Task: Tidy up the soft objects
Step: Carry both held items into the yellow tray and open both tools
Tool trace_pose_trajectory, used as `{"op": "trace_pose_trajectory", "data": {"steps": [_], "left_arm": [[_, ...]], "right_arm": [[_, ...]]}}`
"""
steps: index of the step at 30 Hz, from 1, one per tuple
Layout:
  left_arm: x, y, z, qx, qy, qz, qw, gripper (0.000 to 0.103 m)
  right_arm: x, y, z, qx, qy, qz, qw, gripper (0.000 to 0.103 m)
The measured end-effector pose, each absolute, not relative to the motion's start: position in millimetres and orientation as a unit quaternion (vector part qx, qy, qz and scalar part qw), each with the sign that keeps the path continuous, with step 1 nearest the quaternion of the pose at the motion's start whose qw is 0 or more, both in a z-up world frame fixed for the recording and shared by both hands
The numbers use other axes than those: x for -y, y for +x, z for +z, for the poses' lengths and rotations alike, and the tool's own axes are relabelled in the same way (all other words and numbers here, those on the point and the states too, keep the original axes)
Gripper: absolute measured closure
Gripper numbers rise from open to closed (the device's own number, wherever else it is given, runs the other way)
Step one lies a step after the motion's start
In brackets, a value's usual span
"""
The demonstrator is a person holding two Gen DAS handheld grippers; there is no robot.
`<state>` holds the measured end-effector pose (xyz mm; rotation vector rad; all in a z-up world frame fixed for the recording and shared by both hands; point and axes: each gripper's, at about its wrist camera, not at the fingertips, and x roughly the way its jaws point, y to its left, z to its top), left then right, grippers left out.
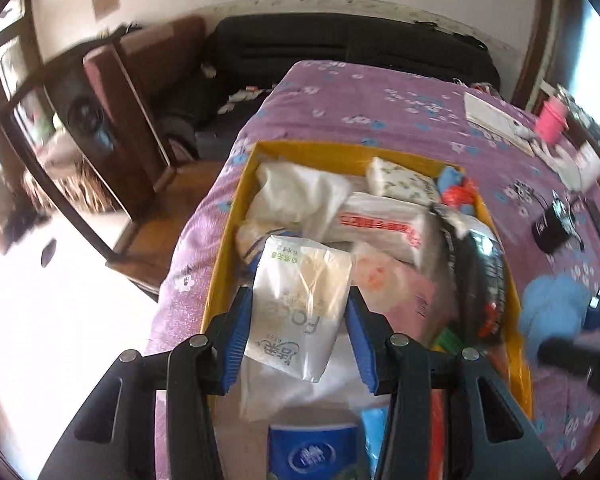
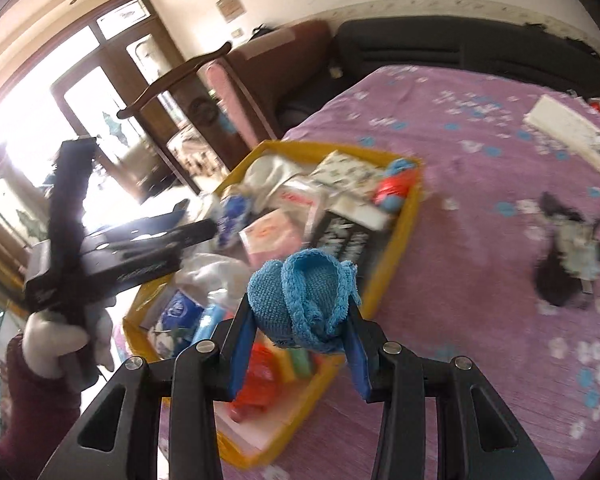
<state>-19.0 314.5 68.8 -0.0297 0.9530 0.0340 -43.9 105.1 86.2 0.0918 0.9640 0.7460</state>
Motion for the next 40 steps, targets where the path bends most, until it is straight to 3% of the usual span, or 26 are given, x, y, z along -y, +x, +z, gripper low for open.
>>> {"op": "trace_pose_trajectory", "data": {"steps": [6,11,13,16,19,22,25,28,40], "left_arm": [[-336.0,-6.8,59.9,-0.456,-0.067,0.004,0.888,0.052],[-336.6,-14.3,68.9,-0.431,-0.072,0.006,0.900,0.032],[-336.8,-19.2,76.5,-0.416,-0.070,0.012,0.907,0.030],[-333.8,-33.0,91.2,-0.386,-0.056,0.038,0.920,0.023],[-325.4,-55.6,111.6,-0.333,-0.019,0.100,0.937,0.016],[-313.9,-86.4,137.5,-0.268,0.007,0.186,0.945,0.000],[-297.4,-120.1,159.6,-0.210,0.018,0.233,0.949,0.000],[-280.3,-142.4,160.3,-0.201,0.011,0.244,0.949,0.000],[-219.5,-165.3,145.8,-0.251,-0.004,0.195,0.948,0.000]], "right_arm": [[-144.8,-35.3,76.4,-0.456,0.017,0.363,0.813,0.058],[-163.1,-30.6,70.1,-0.449,0.005,0.363,0.816,0.054],[-163.4,-27.9,69.4,-0.450,0.011,0.363,0.816,0.043],[-158.3,-26.6,73.0,-0.445,0.028,0.363,0.818,0.035],[-147.2,-29.6,78.4,-0.439,0.038,0.358,0.824,0.033],[-131.5,-39.7,83.6,-0.430,0.044,0.348,0.832,0.033],[-114.2,-56.2,88.0,-0.416,0.045,0.343,0.841,0.032],[-98.0,-74.6,91.2,-0.400,0.040,0.336,0.851,0.032],[-25.1,-129.3,97.4,-0.368,0.042,0.315,0.874,0.027]]}}
